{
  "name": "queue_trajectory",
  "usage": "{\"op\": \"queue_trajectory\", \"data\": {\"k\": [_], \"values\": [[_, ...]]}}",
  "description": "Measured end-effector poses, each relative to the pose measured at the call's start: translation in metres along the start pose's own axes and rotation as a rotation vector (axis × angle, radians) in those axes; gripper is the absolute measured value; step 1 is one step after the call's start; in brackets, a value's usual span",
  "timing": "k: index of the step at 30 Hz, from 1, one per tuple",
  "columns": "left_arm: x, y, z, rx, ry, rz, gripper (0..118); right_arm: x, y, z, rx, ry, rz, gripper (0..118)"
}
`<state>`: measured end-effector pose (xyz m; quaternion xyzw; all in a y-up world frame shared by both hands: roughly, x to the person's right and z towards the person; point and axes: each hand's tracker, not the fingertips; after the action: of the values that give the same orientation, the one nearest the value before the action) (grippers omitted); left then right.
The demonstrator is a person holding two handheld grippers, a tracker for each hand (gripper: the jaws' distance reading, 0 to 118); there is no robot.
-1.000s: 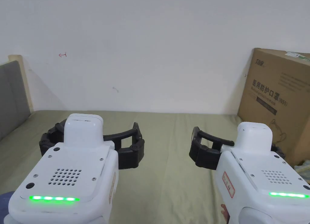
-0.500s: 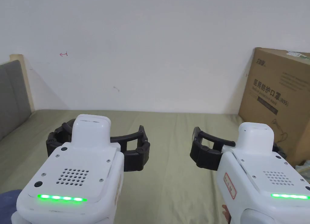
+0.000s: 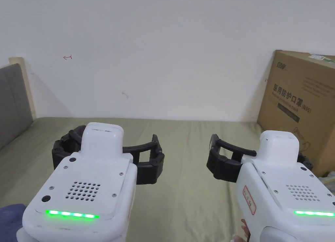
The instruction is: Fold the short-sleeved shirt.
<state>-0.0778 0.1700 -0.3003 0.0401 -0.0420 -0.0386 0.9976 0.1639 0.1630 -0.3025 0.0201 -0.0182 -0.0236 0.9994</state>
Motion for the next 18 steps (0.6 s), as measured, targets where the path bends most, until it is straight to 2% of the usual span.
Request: {"op": "queue_trajectory", "data": {"k": [3,4,5,6,7,8,9,12,16,18], "values": [[-0.001,-0.001,-0.002,-0.008,-0.031,0.051,117,-0.002,-0.002,0.000,0.006,-0.006,0.023,118],[-0.001,-0.002,-0.002,-0.013,-0.031,0.062,107,-0.001,-0.002,0.001,0.007,-0.002,0.021,116],[0.000,-0.003,-0.001,-0.012,-0.027,0.060,86,0.000,-0.003,0.002,0.009,0.001,0.014,108],[0.000,-0.003,-0.001,-0.015,-0.017,0.055,52,0.001,-0.005,0.003,0.016,0.010,0.002,83],[0.001,-0.004,-0.003,-0.029,0.005,0.032,11,0.002,-0.006,0.004,0.025,0.021,-0.008,26],[0.004,-0.004,-0.008,-0.078,0.077,-0.012,7,0.003,-0.006,0.003,0.019,0.023,-0.010,1],[0.005,-0.007,-0.011,-0.107,0.103,-0.048,7,0.003,-0.007,-0.002,-0.032,0.010,0.003,1],[-0.007,-0.009,-0.009,-0.096,-0.036,0.072,2,0.007,-0.010,-0.006,-0.092,0.027,-0.009,1],[-0.022,-0.013,-0.008,-0.129,0.022,0.084,0,-0.003,-0.015,-0.007,-0.096,0.008,0.019,1],[-0.044,-0.016,-0.005,-0.168,0.038,0.069,0,-0.018,-0.019,-0.013,-0.127,0.058,-0.011,1]]}}
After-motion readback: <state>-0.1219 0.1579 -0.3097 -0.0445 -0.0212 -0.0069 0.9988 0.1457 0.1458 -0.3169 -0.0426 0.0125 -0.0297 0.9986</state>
